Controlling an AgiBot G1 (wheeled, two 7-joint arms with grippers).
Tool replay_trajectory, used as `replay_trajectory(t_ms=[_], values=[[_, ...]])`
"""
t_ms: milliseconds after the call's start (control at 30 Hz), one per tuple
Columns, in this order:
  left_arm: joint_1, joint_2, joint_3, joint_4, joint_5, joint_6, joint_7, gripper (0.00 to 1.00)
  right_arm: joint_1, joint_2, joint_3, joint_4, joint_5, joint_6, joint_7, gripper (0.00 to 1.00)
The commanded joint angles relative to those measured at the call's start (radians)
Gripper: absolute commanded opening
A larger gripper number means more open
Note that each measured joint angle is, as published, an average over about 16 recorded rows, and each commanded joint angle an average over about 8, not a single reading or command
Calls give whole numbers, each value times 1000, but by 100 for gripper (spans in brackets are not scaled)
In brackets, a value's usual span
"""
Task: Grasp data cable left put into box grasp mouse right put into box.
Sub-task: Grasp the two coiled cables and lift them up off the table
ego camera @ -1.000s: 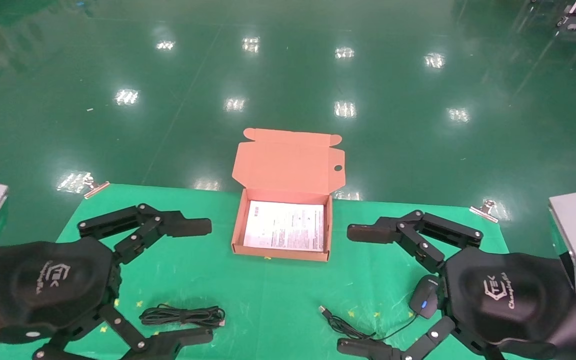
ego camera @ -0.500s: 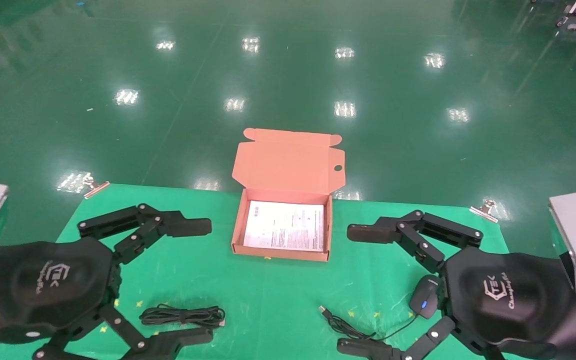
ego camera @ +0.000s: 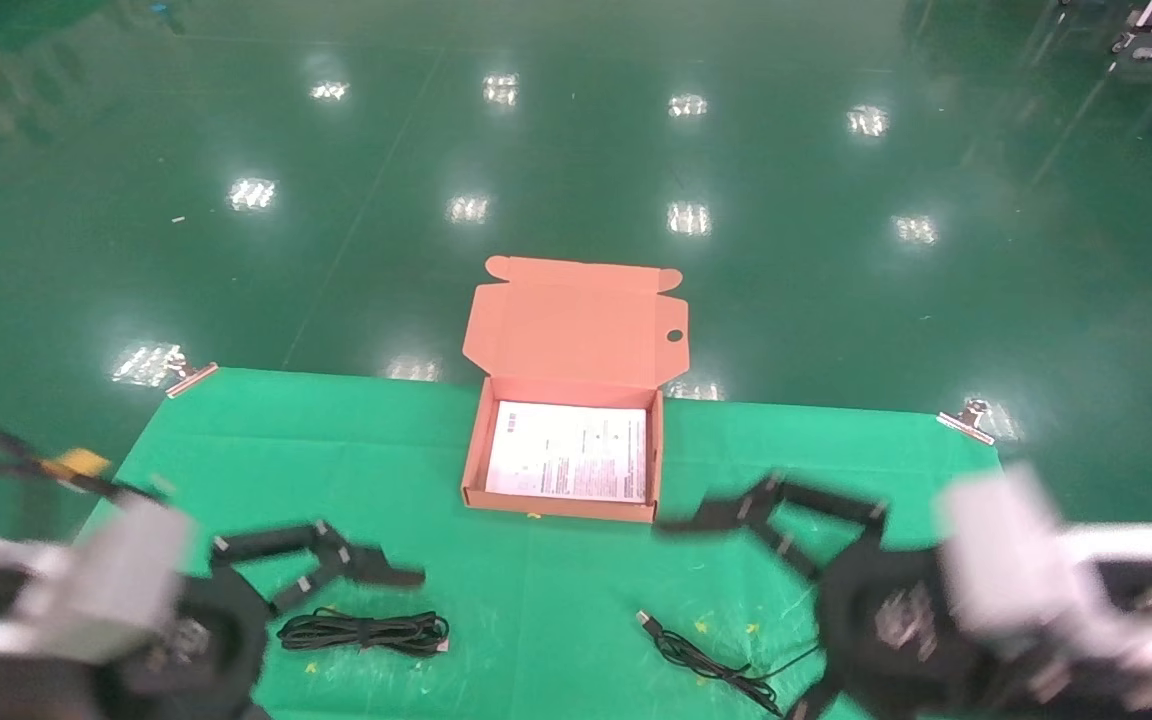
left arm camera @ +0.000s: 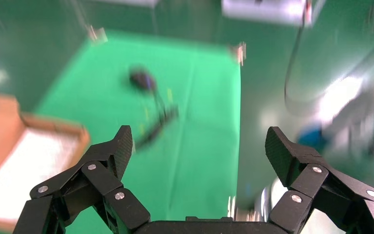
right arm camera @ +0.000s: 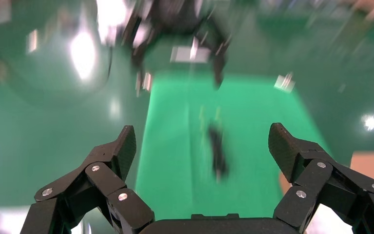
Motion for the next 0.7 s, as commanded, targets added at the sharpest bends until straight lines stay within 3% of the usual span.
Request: replay_trajectory(t_ms=[33, 333, 500, 700], values=[[-45, 14, 48, -8, 77, 13, -10, 100, 38, 0, -33, 17, -86, -20, -13, 100], [-217, 151, 274, 92, 381, 12, 34, 100, 178, -85, -237, 39, -464, -16, -129, 100], [-267, 227, 377, 163, 527, -8, 37, 100, 186, -128, -311, 34, -608, 21, -130, 100], [-263, 294, 438, 257, 649, -71, 12, 100, 155, -167, -350, 28, -732, 103, -90, 100]])
